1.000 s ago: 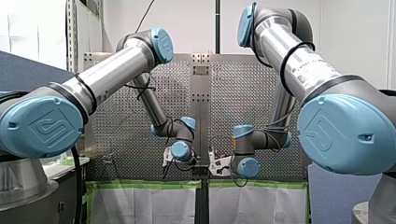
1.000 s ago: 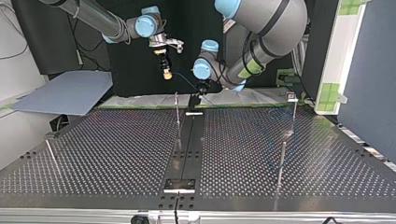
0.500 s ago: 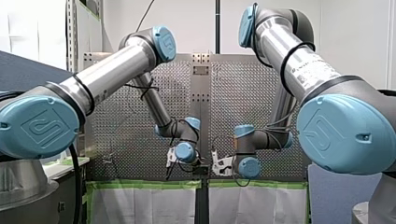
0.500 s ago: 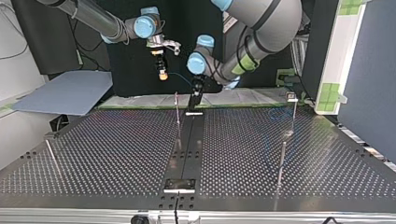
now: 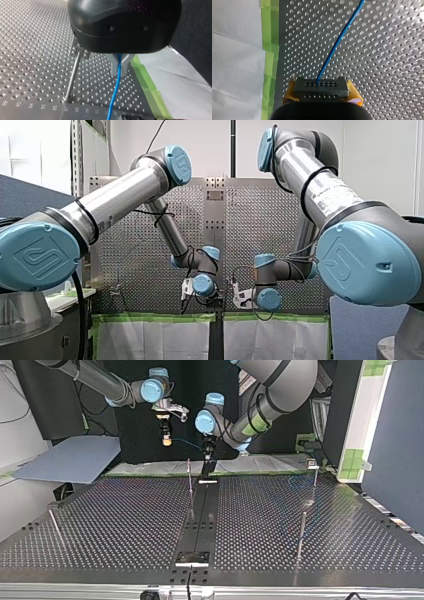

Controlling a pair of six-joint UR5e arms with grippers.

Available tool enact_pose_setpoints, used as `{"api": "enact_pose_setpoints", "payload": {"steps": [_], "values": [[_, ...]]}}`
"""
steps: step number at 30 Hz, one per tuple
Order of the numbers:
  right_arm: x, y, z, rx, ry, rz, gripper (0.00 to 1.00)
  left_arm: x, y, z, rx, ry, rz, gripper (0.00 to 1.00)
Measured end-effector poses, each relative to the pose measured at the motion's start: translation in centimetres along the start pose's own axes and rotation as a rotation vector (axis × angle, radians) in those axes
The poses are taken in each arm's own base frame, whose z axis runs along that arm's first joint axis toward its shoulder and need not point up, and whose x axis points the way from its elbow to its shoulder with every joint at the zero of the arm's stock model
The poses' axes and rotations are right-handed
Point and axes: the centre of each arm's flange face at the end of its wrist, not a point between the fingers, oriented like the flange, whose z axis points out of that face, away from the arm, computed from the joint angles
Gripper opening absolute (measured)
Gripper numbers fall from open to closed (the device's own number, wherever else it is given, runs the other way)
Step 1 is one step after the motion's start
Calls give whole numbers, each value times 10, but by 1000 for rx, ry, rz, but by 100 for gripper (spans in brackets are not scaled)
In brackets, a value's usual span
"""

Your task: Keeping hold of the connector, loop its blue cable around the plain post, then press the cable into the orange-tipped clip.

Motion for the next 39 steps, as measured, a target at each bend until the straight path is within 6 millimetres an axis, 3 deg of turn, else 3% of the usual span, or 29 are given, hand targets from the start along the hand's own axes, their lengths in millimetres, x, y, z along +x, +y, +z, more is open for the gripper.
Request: {"api": "enact_pose_setpoints", "payload": {"steps": [15, 39], "values": [[-1, 16, 8, -11, 0, 11, 0, -4, -19, -5, 20, -62, -29, 0], [5, 30, 24, 12, 16, 17, 0, -5, -21, -4, 24, -77, -15, 0]]}}
